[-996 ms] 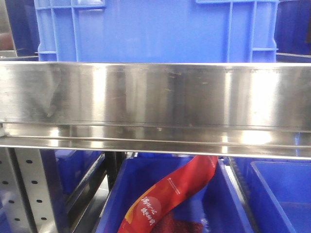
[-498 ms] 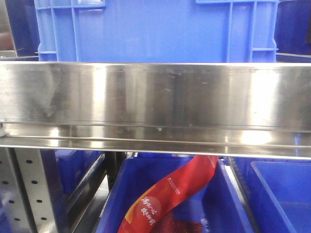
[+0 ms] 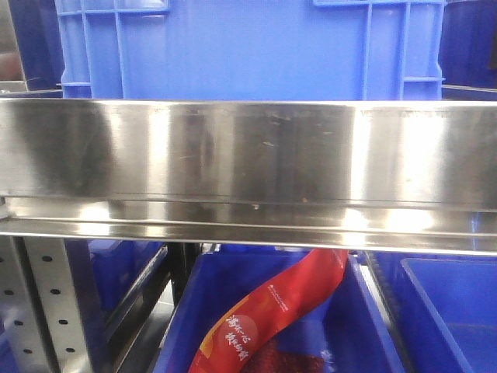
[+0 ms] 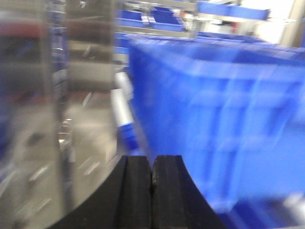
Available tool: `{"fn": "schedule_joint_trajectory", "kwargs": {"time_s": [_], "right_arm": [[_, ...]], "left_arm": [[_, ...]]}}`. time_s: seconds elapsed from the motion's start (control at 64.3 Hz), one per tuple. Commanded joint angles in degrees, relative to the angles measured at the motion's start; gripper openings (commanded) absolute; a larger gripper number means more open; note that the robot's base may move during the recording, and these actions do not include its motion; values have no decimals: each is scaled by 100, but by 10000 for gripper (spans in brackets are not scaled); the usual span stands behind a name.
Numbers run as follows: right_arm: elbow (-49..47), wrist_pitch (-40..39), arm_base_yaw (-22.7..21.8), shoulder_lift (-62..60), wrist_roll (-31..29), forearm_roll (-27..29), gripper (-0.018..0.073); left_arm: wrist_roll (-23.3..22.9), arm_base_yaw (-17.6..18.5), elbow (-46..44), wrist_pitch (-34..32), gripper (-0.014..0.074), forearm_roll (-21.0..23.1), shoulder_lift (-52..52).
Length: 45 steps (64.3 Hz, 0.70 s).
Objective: Grab PVC pipe and place in blue bin
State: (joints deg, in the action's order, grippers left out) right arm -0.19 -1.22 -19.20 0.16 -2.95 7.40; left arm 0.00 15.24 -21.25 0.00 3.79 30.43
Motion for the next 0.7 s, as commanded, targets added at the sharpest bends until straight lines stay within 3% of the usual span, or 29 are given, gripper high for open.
{"fn": "schedule_joint_trajectory", "kwargs": {"time_s": [0.0, 0.124, 0.327, 0.436, 0.482, 0.685], "right_arm": [[19, -115, -23, -16, 1, -23, -168], [19, -115, -23, -16, 1, -23, -168], [19, -115, -23, -16, 1, -23, -168], [19, -115, -23, -16, 1, -23, -168], [19, -115, -23, -16, 1, -23, -168], [19, -115, -23, -16, 1, -23, -168]], "left_arm": [[0, -266, 438, -108, -111, -282, -484], [0, -713, 1072, -108, -111, -568, -1241], [0, -1166, 1907, -108, -111, -581, -2375], [0, -1228, 2125, -130, -111, -581, -3043], [0, -1228, 2125, 214, -111, -581, -3043], [0, -1228, 2125, 50, -111, -556, -3043]]}}
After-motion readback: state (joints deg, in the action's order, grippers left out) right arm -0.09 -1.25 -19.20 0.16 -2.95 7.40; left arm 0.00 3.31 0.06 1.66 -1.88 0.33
